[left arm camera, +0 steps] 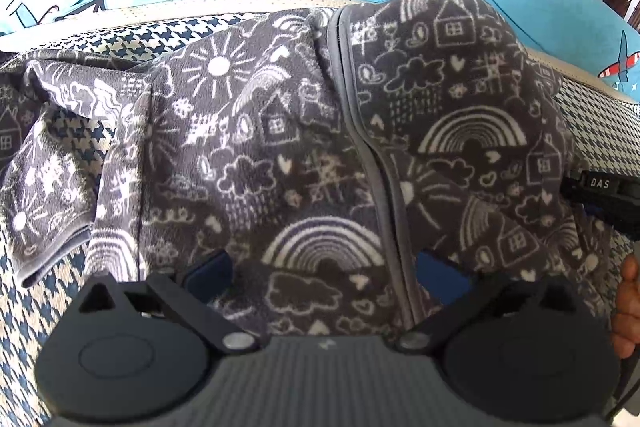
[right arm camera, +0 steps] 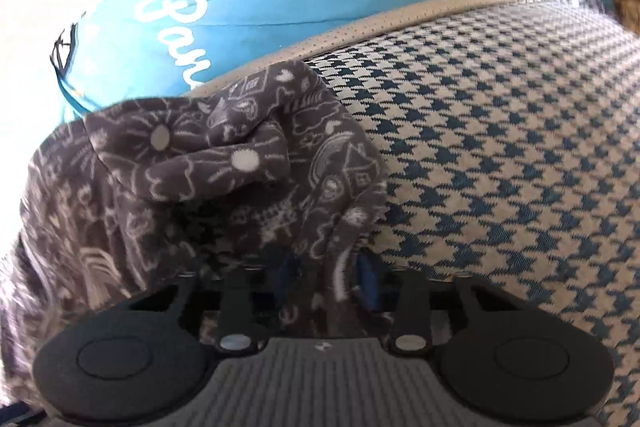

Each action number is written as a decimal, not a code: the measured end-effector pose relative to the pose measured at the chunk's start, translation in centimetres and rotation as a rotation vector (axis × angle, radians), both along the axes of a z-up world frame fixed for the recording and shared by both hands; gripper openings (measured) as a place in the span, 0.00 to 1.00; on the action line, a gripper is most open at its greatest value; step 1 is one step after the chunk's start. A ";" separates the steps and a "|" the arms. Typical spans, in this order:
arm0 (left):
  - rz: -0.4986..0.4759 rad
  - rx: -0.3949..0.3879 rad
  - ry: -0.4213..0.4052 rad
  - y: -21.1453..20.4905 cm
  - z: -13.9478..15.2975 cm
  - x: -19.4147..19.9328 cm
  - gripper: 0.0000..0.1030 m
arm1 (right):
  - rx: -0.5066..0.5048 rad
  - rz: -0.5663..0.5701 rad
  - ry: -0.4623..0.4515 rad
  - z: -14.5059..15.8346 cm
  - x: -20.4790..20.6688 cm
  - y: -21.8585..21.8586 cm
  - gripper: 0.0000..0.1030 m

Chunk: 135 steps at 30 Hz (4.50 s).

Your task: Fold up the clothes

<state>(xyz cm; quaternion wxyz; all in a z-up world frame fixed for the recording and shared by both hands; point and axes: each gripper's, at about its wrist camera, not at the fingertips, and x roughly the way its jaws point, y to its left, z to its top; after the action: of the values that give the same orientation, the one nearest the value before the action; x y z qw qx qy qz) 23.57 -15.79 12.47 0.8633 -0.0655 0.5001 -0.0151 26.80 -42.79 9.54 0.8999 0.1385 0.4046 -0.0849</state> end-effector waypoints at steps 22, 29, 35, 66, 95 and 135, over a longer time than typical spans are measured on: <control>-0.039 0.048 -0.001 -1.1 -0.5 0.1 1.00 | -0.366 -0.296 -0.204 5.2 -1.4 -5.1 0.14; -0.049 0.057 0.001 -1.8 -0.6 -0.1 1.00 | -0.415 -0.415 -0.173 6.0 -1.8 -8.0 0.14; -0.054 0.061 -0.004 -2.0 -0.3 -0.2 1.00 | -0.435 -0.525 -0.094 5.9 -1.6 -9.6 0.17; 0.183 0.028 -0.057 4.4 3.1 5.1 1.00 | 0.048 0.129 -0.305 6.9 4.5 5.9 0.55; 0.266 0.037 -0.109 6.5 4.0 5.1 1.00 | -0.013 0.511 -0.134 3.7 5.8 11.5 0.56; 0.292 0.069 -0.053 5.0 -0.2 7.6 1.00 | 0.094 0.405 -0.241 5.9 5.2 7.7 0.46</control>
<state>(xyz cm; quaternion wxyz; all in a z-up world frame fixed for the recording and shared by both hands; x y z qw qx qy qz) 31.13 -10.75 12.25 0.8710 -0.1073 0.4625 0.1259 32.02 -35.09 15.42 0.9330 0.1055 0.3172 0.1333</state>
